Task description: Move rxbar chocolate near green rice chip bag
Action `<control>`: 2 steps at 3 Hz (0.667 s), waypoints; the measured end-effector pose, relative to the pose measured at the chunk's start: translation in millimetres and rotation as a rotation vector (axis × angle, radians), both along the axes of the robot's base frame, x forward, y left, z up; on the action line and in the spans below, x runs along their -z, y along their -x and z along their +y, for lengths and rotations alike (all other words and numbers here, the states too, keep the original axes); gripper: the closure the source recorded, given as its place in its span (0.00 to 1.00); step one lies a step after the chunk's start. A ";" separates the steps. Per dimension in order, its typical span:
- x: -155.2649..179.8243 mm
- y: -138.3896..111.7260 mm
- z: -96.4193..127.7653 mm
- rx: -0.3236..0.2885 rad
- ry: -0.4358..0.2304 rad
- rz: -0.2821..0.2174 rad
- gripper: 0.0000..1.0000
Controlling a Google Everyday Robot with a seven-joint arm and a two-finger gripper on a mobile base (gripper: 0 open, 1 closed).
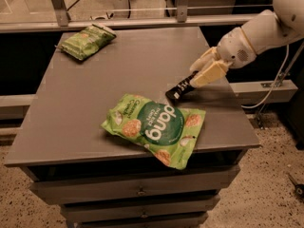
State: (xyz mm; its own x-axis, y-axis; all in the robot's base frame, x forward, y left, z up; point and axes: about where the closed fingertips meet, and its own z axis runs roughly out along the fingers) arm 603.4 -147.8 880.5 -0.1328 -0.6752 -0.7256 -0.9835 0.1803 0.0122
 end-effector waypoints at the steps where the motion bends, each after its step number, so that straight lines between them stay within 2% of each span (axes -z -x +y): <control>1: 7.1 20.2 -28.7 0.011 0.028 -0.015 1.00; 2: 11.1 34.6 -47.3 0.008 0.050 -0.016 0.85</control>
Offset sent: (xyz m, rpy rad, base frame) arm -0.0569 -0.0759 -0.0129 -0.0825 -0.0157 -0.0052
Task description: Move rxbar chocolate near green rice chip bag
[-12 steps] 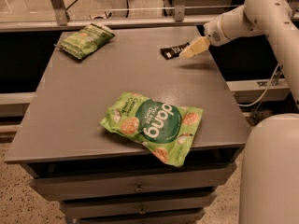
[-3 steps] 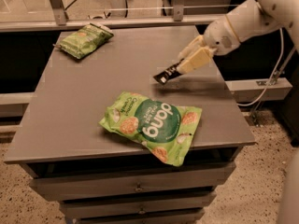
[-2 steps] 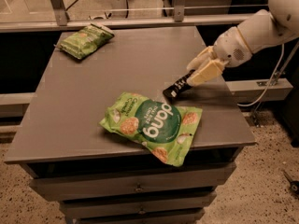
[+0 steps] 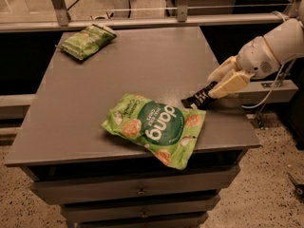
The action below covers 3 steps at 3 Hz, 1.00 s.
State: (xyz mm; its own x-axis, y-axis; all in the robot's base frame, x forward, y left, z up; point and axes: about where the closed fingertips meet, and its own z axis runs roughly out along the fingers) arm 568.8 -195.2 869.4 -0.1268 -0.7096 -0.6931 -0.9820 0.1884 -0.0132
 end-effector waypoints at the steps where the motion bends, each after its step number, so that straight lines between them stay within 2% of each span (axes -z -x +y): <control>1: 6.0 10.3 -7.9 -0.004 0.006 0.008 0.61; 3: 13.7 20.8 -9.9 -0.011 0.001 0.031 0.15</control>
Offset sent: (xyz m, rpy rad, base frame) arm -0.0285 -0.0171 -0.0149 -0.0086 0.0328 0.0114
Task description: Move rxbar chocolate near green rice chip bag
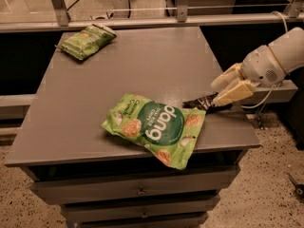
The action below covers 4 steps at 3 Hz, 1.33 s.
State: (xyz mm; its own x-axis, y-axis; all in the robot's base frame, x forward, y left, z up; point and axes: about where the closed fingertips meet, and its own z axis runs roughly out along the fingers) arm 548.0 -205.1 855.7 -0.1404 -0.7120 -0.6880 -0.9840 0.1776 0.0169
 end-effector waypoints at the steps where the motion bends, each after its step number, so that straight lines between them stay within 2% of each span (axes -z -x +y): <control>1: -3.5 2.5 -0.6 0.009 -0.003 0.012 0.00; 2: -17.1 4.6 -14.5 0.053 0.007 0.006 0.00; 3: -46.2 12.0 -54.0 0.125 0.017 -0.079 0.00; 4: -81.4 32.9 -103.6 0.198 0.020 -0.177 0.00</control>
Offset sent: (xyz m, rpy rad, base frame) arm -0.0115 -0.0398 0.0396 -0.0250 -0.0041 -0.1183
